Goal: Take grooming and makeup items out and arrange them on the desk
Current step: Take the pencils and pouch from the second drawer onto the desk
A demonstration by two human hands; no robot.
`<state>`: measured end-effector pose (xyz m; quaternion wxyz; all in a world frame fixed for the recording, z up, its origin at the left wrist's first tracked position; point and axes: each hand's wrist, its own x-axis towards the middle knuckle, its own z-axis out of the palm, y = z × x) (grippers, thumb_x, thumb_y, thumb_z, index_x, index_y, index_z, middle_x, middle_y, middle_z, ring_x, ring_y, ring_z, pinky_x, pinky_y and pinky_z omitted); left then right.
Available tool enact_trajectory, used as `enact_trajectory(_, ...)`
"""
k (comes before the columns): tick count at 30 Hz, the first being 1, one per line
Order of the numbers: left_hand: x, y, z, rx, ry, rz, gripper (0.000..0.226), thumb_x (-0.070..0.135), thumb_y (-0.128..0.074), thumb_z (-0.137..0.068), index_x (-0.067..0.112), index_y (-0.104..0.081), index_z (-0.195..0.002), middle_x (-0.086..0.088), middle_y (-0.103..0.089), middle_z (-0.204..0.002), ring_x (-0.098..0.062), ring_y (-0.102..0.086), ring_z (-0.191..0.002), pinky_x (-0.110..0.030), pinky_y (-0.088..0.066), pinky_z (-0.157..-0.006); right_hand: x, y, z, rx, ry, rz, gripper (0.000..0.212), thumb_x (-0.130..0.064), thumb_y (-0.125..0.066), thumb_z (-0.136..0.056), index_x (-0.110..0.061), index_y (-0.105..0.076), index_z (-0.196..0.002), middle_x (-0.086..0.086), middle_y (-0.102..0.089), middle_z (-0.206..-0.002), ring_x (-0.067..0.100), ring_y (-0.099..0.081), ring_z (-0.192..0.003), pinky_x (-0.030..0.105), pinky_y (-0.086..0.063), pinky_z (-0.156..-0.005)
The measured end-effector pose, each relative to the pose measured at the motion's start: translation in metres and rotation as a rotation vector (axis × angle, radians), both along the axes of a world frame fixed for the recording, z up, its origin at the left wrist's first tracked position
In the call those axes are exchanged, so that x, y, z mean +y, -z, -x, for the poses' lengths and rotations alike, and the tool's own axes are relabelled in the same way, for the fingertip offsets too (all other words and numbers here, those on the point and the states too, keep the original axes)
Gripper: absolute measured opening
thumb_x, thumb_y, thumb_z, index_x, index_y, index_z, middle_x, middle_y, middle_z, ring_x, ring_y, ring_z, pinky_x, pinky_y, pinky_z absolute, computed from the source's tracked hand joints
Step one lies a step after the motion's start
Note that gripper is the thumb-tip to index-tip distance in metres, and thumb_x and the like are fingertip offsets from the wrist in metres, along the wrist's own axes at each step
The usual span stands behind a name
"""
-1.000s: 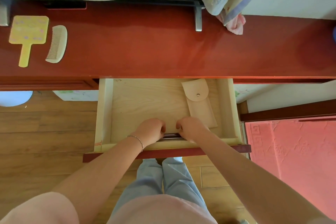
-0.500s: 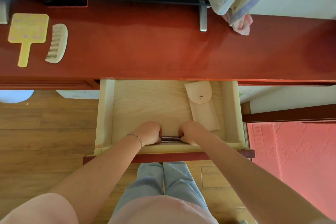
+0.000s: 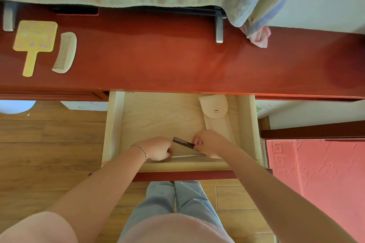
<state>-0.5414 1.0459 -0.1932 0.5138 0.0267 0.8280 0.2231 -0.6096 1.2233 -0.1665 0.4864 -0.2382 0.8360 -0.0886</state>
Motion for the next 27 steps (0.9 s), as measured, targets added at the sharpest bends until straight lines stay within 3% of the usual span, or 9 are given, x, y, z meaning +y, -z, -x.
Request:
enact_trajectory(2,-0.008,-0.010,0.000,0.047,-0.025,-0.025,0.023,0.025,-0.047,-0.095,0.014,-0.062,-0.108,-0.002,-0.063,-0.099,-0.014,-0.053,-0.075,-0.023,-0.041,-0.064,-0.001,-0.015,0.009,-0.008,0.104,0.086,0.019,-0.021,-0.053,-0.090,-0.017,-0.065,-0.104,0.000,-0.066,-0.105,0.018,-0.060,-0.093,0.030,-0.050,-0.083)
enact_trajectory(5,-0.021,-0.029,0.005,0.130,-0.072,-0.064,0.022,0.026,-0.047,-0.095,0.013,-0.062,-0.105,0.004,-0.057,-0.084,-0.007,-0.044,-0.061,-0.020,-0.033,-0.054,-0.008,-0.047,0.027,0.047,0.182,0.204,0.017,-0.019,-0.055,-0.090,-0.016,-0.065,-0.104,-0.002,-0.064,-0.103,0.015,-0.058,-0.095,0.024,-0.045,-0.082)
enact_trajectory(9,-0.044,-0.058,0.011,0.255,-0.181,-0.089,0.018,0.027,-0.048,-0.094,0.016,-0.061,-0.099,0.005,-0.057,-0.089,-0.009,-0.050,-0.068,-0.019,-0.036,-0.058,-0.025,-0.095,0.053,0.144,0.278,0.380,0.013,-0.016,-0.057,-0.088,-0.019,-0.066,-0.097,-0.007,-0.063,-0.092,0.007,-0.058,-0.085,0.005,-0.039,-0.066)
enact_trajectory(11,-0.058,-0.072,0.014,0.321,-0.244,-0.083,0.017,0.026,-0.046,-0.095,0.017,-0.060,-0.100,0.006,-0.055,-0.091,-0.005,-0.049,-0.069,-0.017,-0.035,-0.059,-0.037,-0.115,0.064,0.184,0.327,0.457,0.012,-0.016,-0.057,-0.088,-0.022,-0.064,-0.095,-0.010,-0.064,-0.089,0.003,-0.059,-0.079,0.008,-0.042,-0.068)
enact_trajectory(14,-0.081,-0.091,0.018,0.435,-0.385,-0.067,0.016,0.024,-0.044,-0.096,0.015,-0.057,-0.099,0.005,-0.052,-0.089,-0.006,-0.047,-0.069,-0.019,-0.036,-0.060,-0.056,-0.131,0.077,0.218,0.492,0.570,0.012,-0.016,-0.057,-0.089,-0.019,-0.061,-0.099,-0.004,-0.065,-0.090,0.015,-0.065,-0.081,0.025,-0.051,-0.077)
enact_trajectory(17,-0.101,-0.102,0.021,0.578,-0.564,-0.004,0.015,0.024,-0.044,-0.095,0.015,-0.055,-0.097,0.002,-0.054,-0.091,-0.012,-0.050,-0.067,-0.026,-0.038,-0.059,-0.081,-0.132,0.087,0.229,0.634,0.630,0.007,-0.017,-0.055,-0.090,-0.020,-0.060,-0.094,0.004,-0.067,-0.089,0.022,-0.066,-0.083,0.032,-0.054,-0.080)
enact_trajectory(21,-0.122,-0.102,0.034,0.765,-0.807,0.161,0.015,0.019,-0.046,-0.094,0.010,-0.057,-0.099,-0.006,-0.059,-0.098,-0.020,-0.055,-0.081,-0.029,-0.041,-0.069,-0.128,-0.109,0.095,0.119,0.777,0.558,0.004,-0.019,-0.059,-0.088,-0.021,-0.059,-0.085,0.006,-0.068,-0.087,0.024,-0.067,-0.081,0.041,-0.056,-0.081)
enact_trajectory(27,-0.145,-0.093,0.064,0.734,-0.921,0.323,0.018,0.019,-0.050,-0.089,0.007,-0.058,-0.099,-0.010,-0.064,-0.095,-0.026,-0.057,-0.089,-0.030,-0.037,-0.070,-0.198,-0.077,0.092,-0.081,0.833,0.446,0.022,-0.010,-0.062,-0.087,-0.011,-0.056,-0.065,0.008,-0.061,-0.067,0.017,-0.061,-0.059,0.039,-0.058,-0.076)
